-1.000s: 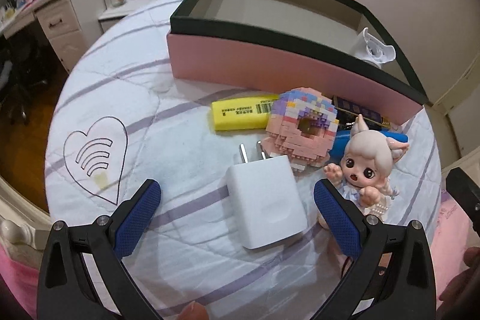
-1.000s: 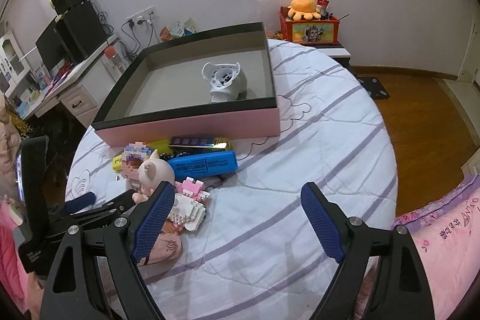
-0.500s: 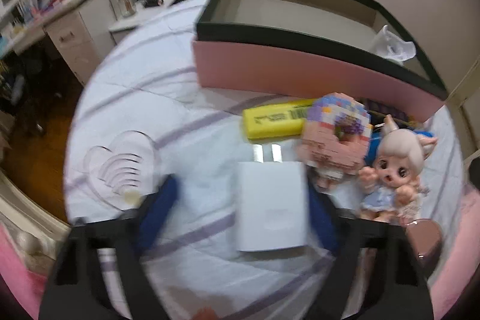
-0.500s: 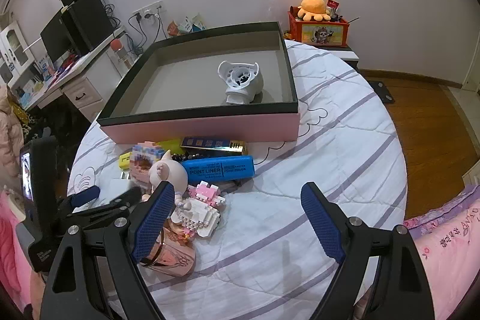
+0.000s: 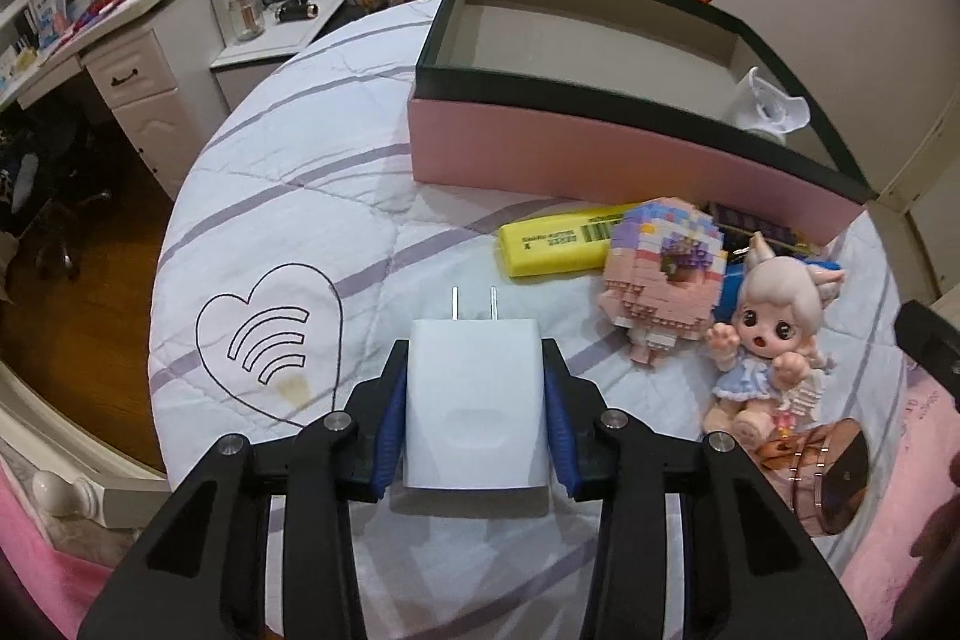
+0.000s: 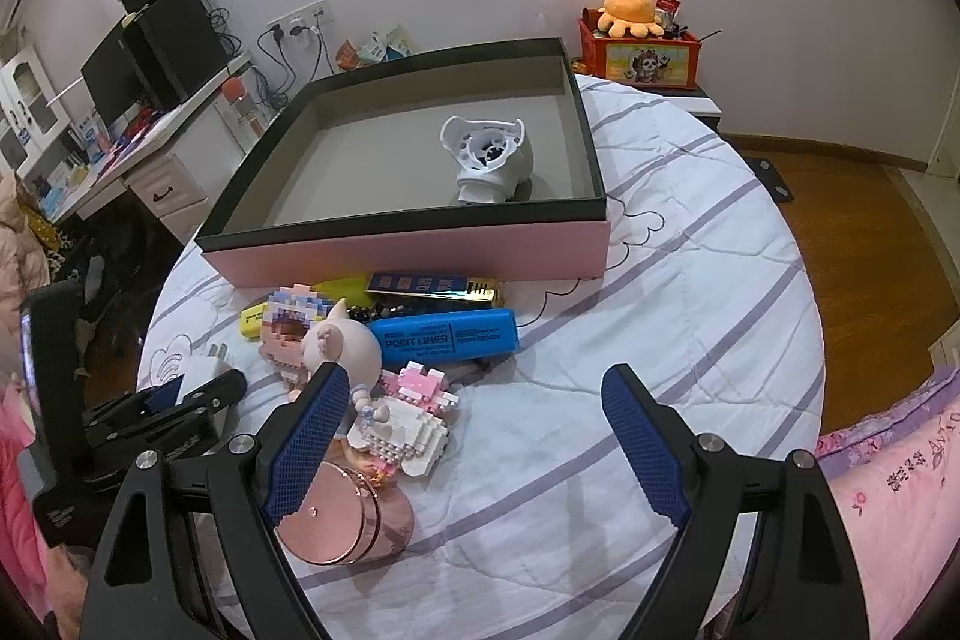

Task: Organize rigid objects
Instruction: 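Grasp the white charger with the left gripper and lift it, then carry the white charger into the pink box and release it, then withdraw the left gripper and move the right gripper toward the rose-gold jar, then grasp the rose-gold jar with the right gripper and lift it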

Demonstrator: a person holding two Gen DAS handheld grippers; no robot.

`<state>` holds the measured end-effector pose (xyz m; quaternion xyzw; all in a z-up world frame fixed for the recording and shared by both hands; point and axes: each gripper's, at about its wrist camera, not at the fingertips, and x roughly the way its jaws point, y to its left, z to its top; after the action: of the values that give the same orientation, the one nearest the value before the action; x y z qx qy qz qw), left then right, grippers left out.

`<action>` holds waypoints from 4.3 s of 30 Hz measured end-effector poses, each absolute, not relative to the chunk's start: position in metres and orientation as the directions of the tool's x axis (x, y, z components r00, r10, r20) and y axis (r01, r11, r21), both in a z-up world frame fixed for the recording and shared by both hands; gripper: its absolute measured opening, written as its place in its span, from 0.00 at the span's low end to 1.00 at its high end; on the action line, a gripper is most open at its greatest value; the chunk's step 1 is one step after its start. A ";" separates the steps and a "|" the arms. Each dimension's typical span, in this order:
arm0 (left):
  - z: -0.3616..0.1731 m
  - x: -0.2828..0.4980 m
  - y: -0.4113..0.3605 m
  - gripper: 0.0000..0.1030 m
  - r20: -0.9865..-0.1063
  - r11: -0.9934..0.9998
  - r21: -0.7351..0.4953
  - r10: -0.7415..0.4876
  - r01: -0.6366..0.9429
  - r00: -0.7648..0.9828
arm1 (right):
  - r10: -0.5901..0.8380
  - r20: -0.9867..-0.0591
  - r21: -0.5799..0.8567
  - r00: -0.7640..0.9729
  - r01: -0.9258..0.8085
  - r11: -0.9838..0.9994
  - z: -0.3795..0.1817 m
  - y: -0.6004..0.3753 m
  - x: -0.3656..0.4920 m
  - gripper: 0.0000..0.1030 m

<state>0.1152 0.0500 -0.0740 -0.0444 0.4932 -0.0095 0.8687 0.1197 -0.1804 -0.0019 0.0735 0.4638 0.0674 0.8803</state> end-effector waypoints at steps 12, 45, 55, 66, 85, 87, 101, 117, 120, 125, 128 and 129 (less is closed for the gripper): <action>-0.030 0.135 0.036 0.39 -0.811 0.993 -0.111 -0.106 0.026 0.575 | 0.198 -0.799 0.212 0.567 -0.042 0.976 -0.002 -0.185 0.139 0.85; -0.058 0.266 0.002 0.61 -0.834 0.991 -0.098 -0.129 0.087 0.536 | 0.163 -0.818 0.200 0.552 0.007 0.980 -0.016 -0.195 0.203 0.85; -0.003 0.213 -0.002 1.00 -0.713 0.998 -0.008 -0.055 0.070 0.699 | 0.153 -0.780 0.196 0.607 0.004 0.981 0.004 -0.194 0.175 0.85; 0.014 0.147 0.029 1.00 -0.722 0.999 -0.044 -0.052 0.030 0.690 | 0.151 -0.727 0.179 0.669 -0.027 0.983 0.028 -0.177 0.135 1.00; -0.001 0.065 0.042 1.00 -0.744 0.999 -0.030 -0.014 -0.012 0.668 | 0.144 -0.767 0.131 0.625 -0.067 0.989 0.011 -0.162 0.074 1.00; -0.003 0.062 0.043 1.00 -0.749 0.999 -0.034 -0.016 -0.013 0.663 | 0.150 -0.777 0.123 0.611 -0.087 0.989 0.006 -0.156 0.070 1.00; -0.017 0.046 0.051 1.00 -0.774 0.998 -0.041 0.000 -0.050 0.634 | 0.180 -0.818 0.119 0.547 -0.145 0.982 -0.016 -0.131 0.063 1.00; -0.028 0.049 0.063 1.00 -0.792 0.996 -0.053 0.006 -0.078 0.610 | 0.206 -0.855 0.144 0.476 -0.164 0.976 -0.046 -0.115 0.072 0.55; -0.029 0.050 0.064 1.00 -0.794 0.995 -0.055 0.006 -0.083 0.608 | 0.227 -0.851 0.162 0.473 -0.176 0.971 -0.047 -0.113 0.073 0.49; -0.031 0.053 0.065 1.00 -0.797 0.995 -0.057 0.006 -0.085 0.604 | 0.249 -0.843 0.187 0.477 -0.173 0.967 -0.044 -0.118 0.073 0.48; -0.030 0.055 0.064 1.00 -0.795 0.995 -0.053 0.009 -0.084 0.606 | 0.250 -0.840 0.187 0.482 -0.175 0.967 -0.039 -0.120 0.071 0.48; -0.030 0.055 0.064 1.00 -0.794 0.995 -0.053 0.009 -0.083 0.608 | 0.250 -0.838 0.187 0.484 -0.175 0.967 -0.037 -0.120 0.071 0.48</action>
<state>0.0551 0.0637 -0.0300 -0.0421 0.4420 0.0257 0.8957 0.0708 -0.1197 -0.0368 0.0377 0.4925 0.1234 0.8607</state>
